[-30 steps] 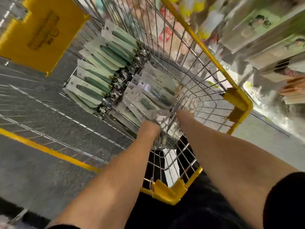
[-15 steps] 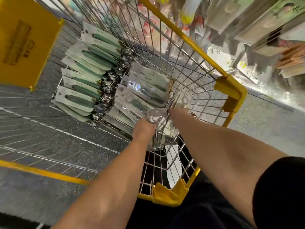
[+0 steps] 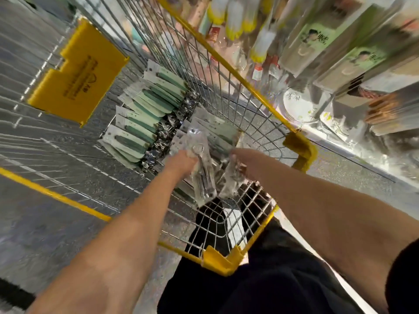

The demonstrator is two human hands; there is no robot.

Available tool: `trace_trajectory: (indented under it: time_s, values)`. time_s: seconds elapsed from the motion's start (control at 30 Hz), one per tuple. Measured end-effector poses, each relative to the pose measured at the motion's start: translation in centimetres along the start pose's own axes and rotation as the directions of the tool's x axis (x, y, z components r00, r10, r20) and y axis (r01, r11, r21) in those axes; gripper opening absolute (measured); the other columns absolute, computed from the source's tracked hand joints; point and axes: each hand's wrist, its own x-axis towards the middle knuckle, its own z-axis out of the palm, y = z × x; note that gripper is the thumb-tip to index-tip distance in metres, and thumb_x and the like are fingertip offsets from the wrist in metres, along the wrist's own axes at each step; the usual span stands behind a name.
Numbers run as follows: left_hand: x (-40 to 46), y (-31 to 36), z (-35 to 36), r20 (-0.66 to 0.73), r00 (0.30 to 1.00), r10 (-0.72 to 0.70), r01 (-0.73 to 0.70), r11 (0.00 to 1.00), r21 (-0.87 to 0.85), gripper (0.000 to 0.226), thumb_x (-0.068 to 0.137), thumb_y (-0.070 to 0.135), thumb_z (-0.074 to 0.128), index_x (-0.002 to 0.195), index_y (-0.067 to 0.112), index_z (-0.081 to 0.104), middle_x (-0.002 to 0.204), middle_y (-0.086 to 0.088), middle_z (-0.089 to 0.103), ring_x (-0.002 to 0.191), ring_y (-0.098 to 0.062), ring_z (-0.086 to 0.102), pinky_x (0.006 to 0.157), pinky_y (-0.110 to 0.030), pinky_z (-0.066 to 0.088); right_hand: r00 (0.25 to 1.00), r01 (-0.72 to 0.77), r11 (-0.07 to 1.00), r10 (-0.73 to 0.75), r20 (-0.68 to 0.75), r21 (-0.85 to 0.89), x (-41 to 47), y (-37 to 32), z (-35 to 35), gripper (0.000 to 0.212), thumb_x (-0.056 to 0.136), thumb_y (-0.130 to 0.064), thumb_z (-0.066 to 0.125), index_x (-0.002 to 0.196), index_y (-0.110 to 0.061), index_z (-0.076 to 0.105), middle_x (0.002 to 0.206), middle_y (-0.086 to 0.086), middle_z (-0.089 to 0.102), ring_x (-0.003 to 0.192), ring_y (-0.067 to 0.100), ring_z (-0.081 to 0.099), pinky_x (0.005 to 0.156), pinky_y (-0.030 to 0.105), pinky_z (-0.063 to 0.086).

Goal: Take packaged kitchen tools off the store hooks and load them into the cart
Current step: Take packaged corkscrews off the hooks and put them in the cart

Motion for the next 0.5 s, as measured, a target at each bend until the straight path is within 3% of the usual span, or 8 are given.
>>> trace_trajectory:
  time_s: [0.03,0.07,0.17,0.23,0.27,0.33,0.43,0.5]
  values:
    - [-0.7,0.3,-0.6,-0.015,1.0,-0.022,0.022,0.999,-0.028,0.043,0.104,0.03,0.05,0.139,0.004,0.047,0.137,-0.019,0.054,0.127,-0.037,0.054,0.109,-0.045,0.043,0.999,-0.008,1.0,0.008,0.043,0.017,-0.4,-0.4,-0.5,0.035,0.092,-0.031,0.07,0.112,-0.006,0.057,0.1,0.011,0.059,0.074,0.024,0.056,0.055,0.03,0.054]
    - [-1.5,0.7,-1.2,-0.03,0.999,-0.038,0.035,0.996,-0.083,0.048,0.104,0.033,0.05,0.142,0.006,0.044,0.14,-0.016,0.053,0.124,-0.034,0.056,0.106,-0.045,0.046,0.998,0.002,1.0,-0.002,0.07,-0.006,-1.9,-0.8,-1.1,0.037,0.09,-0.032,0.072,0.112,-0.007,0.054,0.1,0.011,0.057,0.071,0.024,0.054,0.048,0.027,0.052]
    - [-3.4,1.3,-2.3,-0.107,0.993,-0.05,0.011,0.942,-0.336,0.015,0.1,0.033,0.059,0.107,0.019,0.058,0.11,-0.006,0.064,0.093,-0.02,0.065,0.083,-0.038,0.057,0.988,0.074,0.995,-0.064,0.143,-0.065,-4.7,-1.2,-2.6,0.035,0.091,-0.034,0.072,0.103,-0.007,0.053,0.078,0.008,0.054,0.055,0.018,0.052,0.043,0.019,0.045]
    - [-5.1,2.0,-2.7,-0.151,0.986,-0.075,-0.013,0.857,-0.516,0.021,0.091,0.034,0.071,0.099,0.016,0.062,0.101,-0.011,0.067,0.09,-0.024,0.067,0.091,-0.043,0.057,0.975,0.142,0.985,-0.121,0.186,-0.103,-6.1,-1.3,-3.3,0.047,0.082,-0.042,0.079,0.105,-0.007,0.056,0.086,0.009,0.059,0.067,0.02,0.059,0.054,0.023,0.051]
    - [-6.1,2.5,-2.7,-0.175,0.981,-0.084,-0.029,0.827,-0.562,0.027,0.087,0.034,0.075,0.099,0.013,0.063,0.096,-0.012,0.067,0.088,-0.025,0.066,0.093,-0.044,0.057,0.967,0.171,0.975,-0.139,0.215,-0.14,-7.4,-1.4,-3.7,0.065,0.07,-0.049,0.085,0.112,-0.008,0.058,0.098,0.01,0.061,0.082,0.024,0.062,0.065,0.028,0.054]
    - [-7.7,3.6,-2.5,-0.231,0.969,-0.087,-0.085,0.761,-0.643,0.038,0.08,0.035,0.081,0.103,0.008,0.066,0.095,-0.012,0.068,0.088,-0.027,0.066,0.092,-0.047,0.057,0.939,0.272,0.943,-0.216,0.268,-0.194,-9.1,-1.6,-4.6,0.104,0.042,-0.06,0.091,0.129,-0.015,0.056,0.118,0.008,0.055,0.107,0.029,0.055,0.083,0.04,0.047]
    - [-10.8,6.0,-1.6,-0.321,0.943,-0.088,-0.194,0.639,-0.745,0.033,0.08,0.031,0.08,0.103,0.01,0.072,0.089,-0.013,0.07,0.08,-0.026,0.062,0.075,-0.039,0.054,0.879,0.437,0.872,-0.362,0.309,-0.223,-12.1,-2.1,-6.7,0.113,0.034,-0.067,0.087,0.135,-0.028,0.052,0.135,0.006,0.053,0.124,0.033,0.05,0.1,0.051,0.044]
    - [-13.1,8.1,-0.8,-0.368,0.927,-0.069,-0.27,0.558,-0.785,0.028,0.08,0.032,0.077,0.1,0.013,0.075,0.083,-0.008,0.073,0.084,-0.028,0.06,0.068,-0.04,0.048,0.838,0.523,0.82,-0.444,0.317,-0.235,-14.9,-2.2,-8.7,0.122,0.032,-0.074,0.085,0.14,-0.034,0.045,0.136,0.001,0.054,0.123,0.03,0.052,0.104,0.056,0.044]
